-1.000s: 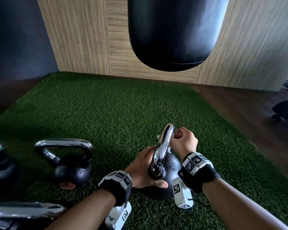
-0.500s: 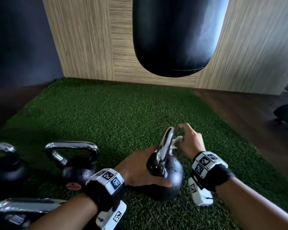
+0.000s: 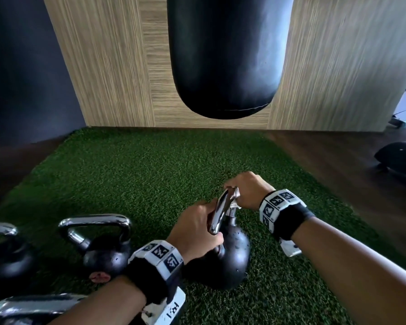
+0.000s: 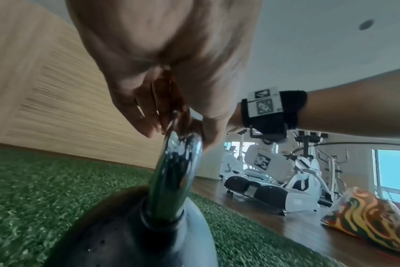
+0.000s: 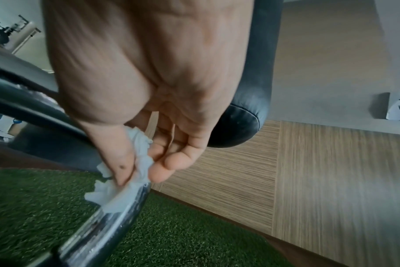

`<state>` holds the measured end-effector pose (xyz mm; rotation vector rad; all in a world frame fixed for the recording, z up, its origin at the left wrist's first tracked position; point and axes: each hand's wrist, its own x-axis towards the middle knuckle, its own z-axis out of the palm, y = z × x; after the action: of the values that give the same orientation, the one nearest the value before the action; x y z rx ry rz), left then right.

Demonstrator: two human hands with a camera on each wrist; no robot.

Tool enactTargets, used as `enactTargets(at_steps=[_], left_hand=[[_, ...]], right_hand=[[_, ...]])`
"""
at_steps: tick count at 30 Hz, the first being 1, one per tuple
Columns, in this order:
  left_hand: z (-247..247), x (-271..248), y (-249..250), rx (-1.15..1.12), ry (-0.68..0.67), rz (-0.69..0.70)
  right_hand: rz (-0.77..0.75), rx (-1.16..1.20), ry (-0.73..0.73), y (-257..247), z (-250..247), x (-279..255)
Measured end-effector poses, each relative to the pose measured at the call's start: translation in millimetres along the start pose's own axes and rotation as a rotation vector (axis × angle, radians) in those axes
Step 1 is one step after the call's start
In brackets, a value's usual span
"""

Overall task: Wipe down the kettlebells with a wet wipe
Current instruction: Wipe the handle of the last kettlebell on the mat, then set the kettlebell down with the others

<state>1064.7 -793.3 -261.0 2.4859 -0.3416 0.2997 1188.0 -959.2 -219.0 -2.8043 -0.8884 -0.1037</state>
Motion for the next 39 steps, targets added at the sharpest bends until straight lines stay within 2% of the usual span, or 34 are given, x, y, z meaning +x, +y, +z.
enactTargets(at_steps=[2,6,11,15,20,25,28,32,39], left_hand=[[-9.3,6.4,-6.7,0.001,-0.065,-0.018],[-30.4,32.9,-21.9,0.243,-0.249,-0.071],[-39.6,65.6,-28.0,0.35,-0.338,0.016],[-40.0,64.9,-36.2,0.29,-0.299,0.004],[-24.4,52.3,-36.5,0.351,-0.111,0.018],[-17.9,47.3,-24.7,0.354,-0.032,-0.024],[-18.6,33.5,-3.8,0.271,-0.074,-0.127],[-40.6,13.9,37.0,0.24,-0.125,-0.174],[-122.5,26.7,164.6,0.144,-0.259,-0.222]], right_hand=[[0.037,-0.031,-0.015,1.7,-2.7,-6.9],[0.157,-0.009,-0.009,14.2,-5.4,-28.7],[0.27,0.033,-0.005,19.8,4.9,-56.4],[0.297,0.036,-0.024,12.4,0.8,-57.1],[0.342,-0.032,-0.089,6.3,-7.8,-50.3],[0.374,0.03,-0.054,3.6,-6.9,-54.9],[0.459,0.141,-0.103,0.6,-19.3,-66.5],[0.605,0.299,-0.139,-9.9,-61.6,-94.1],[0.799,0.5,-0.115,-38.5,-200.4,-163.2]])
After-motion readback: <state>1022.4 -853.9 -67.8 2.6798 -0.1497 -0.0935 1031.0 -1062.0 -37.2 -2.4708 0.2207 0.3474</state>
